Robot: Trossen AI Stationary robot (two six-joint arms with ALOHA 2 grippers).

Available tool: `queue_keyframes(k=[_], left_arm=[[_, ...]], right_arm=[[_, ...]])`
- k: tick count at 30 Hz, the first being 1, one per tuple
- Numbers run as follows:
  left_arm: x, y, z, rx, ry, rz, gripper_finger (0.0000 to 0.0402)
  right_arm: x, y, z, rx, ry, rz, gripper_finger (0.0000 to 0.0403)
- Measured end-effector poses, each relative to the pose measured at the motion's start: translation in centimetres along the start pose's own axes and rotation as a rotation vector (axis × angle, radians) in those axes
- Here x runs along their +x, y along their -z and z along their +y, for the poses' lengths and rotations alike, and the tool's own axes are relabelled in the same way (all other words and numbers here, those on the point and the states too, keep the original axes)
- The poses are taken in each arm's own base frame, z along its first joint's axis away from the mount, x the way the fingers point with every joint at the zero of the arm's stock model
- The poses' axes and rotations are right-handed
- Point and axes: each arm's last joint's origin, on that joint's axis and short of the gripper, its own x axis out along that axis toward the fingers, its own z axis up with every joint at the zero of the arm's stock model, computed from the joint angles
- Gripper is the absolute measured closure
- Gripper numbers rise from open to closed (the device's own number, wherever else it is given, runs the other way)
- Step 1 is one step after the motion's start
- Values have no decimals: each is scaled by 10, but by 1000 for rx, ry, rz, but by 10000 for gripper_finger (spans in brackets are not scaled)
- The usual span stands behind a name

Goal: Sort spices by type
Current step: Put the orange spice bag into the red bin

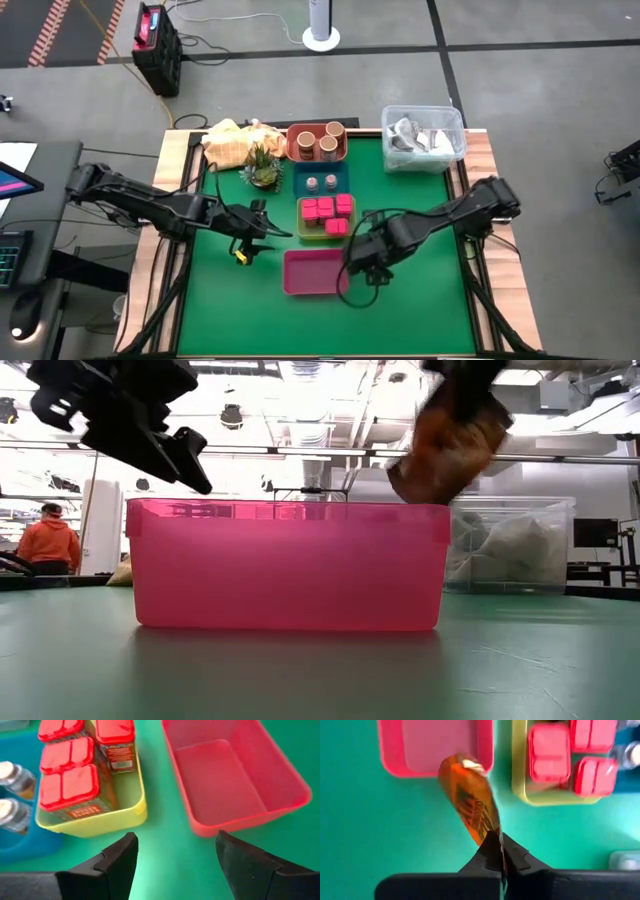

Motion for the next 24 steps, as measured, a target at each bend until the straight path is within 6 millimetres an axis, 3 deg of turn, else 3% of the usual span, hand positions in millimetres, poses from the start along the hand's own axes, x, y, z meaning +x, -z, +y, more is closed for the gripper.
queue_keyframes(k=[7, 14, 21, 24], left_arm=[[-7, 2, -12, -77, 47, 19, 146], [-8, 3, -20, -82, -4, 32, 146], [-10, 2, -29, -41, -41, 8, 146], [-11, 1, -31, -24, -44, 1, 146]], right_arm=[[-14, -45, 22, -72, -5, -54, 390], [25, -77, 30, -88, -39, 6, 388], [60, -87, 29, -78, -27, 83, 365], [62, -89, 28, -83, -47, 80, 354]])
